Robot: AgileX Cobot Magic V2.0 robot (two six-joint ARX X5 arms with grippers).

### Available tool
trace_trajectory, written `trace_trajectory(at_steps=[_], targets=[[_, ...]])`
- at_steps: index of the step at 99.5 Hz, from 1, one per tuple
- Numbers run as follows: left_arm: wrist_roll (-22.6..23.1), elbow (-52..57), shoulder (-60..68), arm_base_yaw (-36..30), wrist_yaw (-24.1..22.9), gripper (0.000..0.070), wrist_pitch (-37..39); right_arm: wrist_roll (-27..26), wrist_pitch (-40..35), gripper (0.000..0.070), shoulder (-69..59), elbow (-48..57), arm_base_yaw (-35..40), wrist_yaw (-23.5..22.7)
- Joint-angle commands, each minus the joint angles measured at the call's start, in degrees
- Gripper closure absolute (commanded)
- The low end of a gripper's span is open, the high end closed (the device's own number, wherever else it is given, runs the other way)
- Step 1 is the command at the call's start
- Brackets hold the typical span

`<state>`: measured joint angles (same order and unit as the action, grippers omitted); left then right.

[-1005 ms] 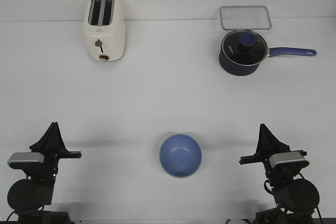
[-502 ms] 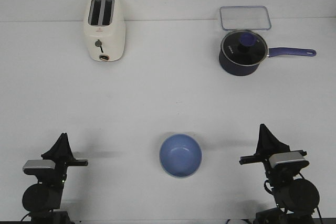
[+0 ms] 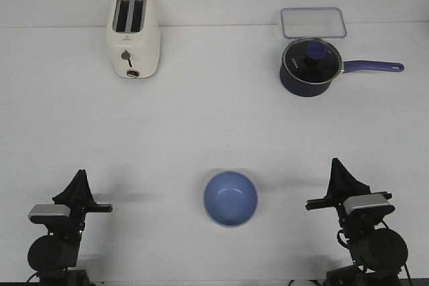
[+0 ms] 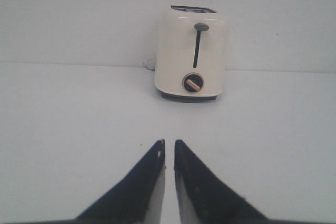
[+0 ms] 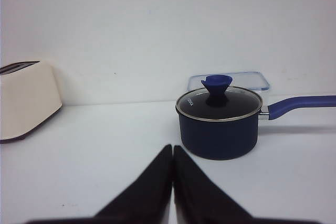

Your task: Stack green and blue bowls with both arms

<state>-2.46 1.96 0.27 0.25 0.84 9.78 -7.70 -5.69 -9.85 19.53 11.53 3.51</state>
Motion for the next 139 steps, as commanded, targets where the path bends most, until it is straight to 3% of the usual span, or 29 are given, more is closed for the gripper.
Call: trace_trajectory(at_steps=[1, 43, 60, 75, 89, 115, 139], targets=[[-0.13, -1.16, -0.09, 0.07, 0.22, 0.0685, 0.61, 0.46, 0.59, 0.0700, 0.11, -0.15, 0.02, 0.17], [-0.13, -1.16, -0.09, 0.07, 0.22, 0.0685, 0.61, 1.18, 0.57, 0.0700, 0.09, -0.15, 0.02, 0.22], [-0.13, -1.16, -0.09, 0.07, 0.22, 0.0685, 0.61, 9.40, 0.85, 0.0700, 1.01, -1.86, -1.31, 0.96], [-0.13, -1.16, -0.09, 0.07, 0.22, 0.0685, 0.61, 18.75, 1.66, 0.0700, 5.35, -7.61, -4.85, -3.39], [-0.13, -1.16, -0.09, 0.07, 0.22, 0.0685, 0.61, 22.91, 1.38, 0.0700, 9.44, -12.26, -7.52, -3.72], [-0.13, -1.16, -0.09, 0.07, 0.22, 0.0685, 0.61, 23.65, 5.60, 0.0700, 9.77, -18.88, -8.92, -3.50], [-0.13, -1.16, -0.09, 0.07, 0.22, 0.0685, 0.59, 23.63, 5.79, 0.0700, 9.77, -18.78, -8.87, -3.52]])
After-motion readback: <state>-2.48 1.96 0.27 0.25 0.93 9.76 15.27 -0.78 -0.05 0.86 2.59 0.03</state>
